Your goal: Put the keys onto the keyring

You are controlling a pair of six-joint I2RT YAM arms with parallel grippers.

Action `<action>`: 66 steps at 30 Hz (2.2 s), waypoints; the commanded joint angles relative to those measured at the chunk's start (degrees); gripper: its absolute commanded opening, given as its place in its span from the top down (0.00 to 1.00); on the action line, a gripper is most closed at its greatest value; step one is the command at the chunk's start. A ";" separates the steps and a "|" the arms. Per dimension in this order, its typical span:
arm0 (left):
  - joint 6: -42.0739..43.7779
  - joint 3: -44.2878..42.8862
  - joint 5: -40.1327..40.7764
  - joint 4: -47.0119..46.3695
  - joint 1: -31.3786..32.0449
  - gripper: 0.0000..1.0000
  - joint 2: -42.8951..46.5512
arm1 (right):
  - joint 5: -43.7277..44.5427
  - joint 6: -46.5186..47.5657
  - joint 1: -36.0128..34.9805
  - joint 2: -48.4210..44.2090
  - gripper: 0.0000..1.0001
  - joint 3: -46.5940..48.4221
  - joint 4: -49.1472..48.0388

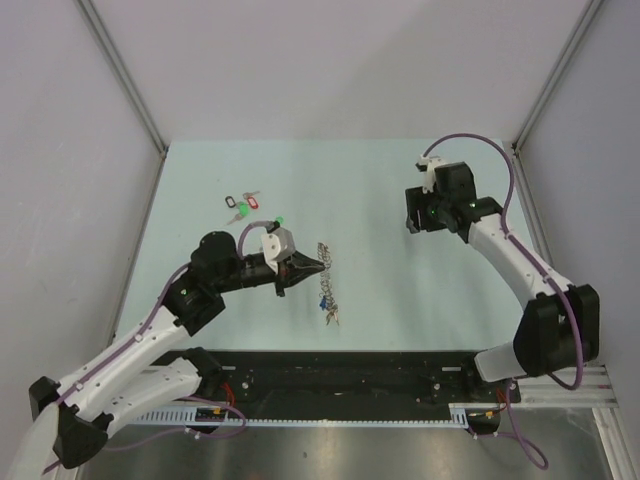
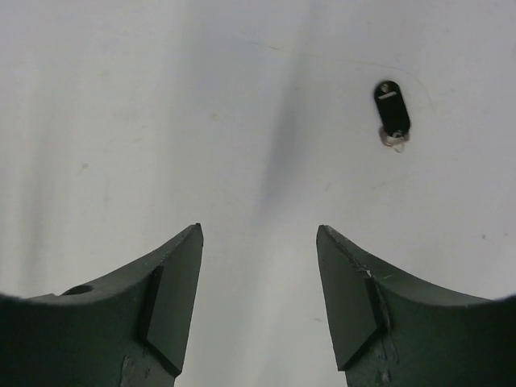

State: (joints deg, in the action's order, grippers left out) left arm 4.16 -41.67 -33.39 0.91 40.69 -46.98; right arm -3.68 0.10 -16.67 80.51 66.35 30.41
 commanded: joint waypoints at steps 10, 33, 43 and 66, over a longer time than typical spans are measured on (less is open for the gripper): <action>5.94 -2.36 4.91 3.84 -3.07 1.00 2.68 | 5.79 -0.36 11.92 18.44 0.45 3.09 -9.84; 6.82 -2.01 7.63 5.07 -3.16 1.00 3.92 | 6.05 8.96 13.15 31.64 0.77 9.15 -12.49; 6.56 -2.01 8.51 4.98 -3.16 0.99 5.41 | 7.46 0.36 13.15 24.62 1.00 8.54 -5.02; 5.06 -2.28 18.71 6.65 -3.25 1.00 7.69 | 6.32 -48.79 -13.39 -7.30 0.71 -25.74 -14.59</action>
State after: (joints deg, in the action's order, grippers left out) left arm 9.47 -41.67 -17.52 9.58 37.85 -39.83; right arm 1.34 -42.83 -27.05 74.17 39.48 20.64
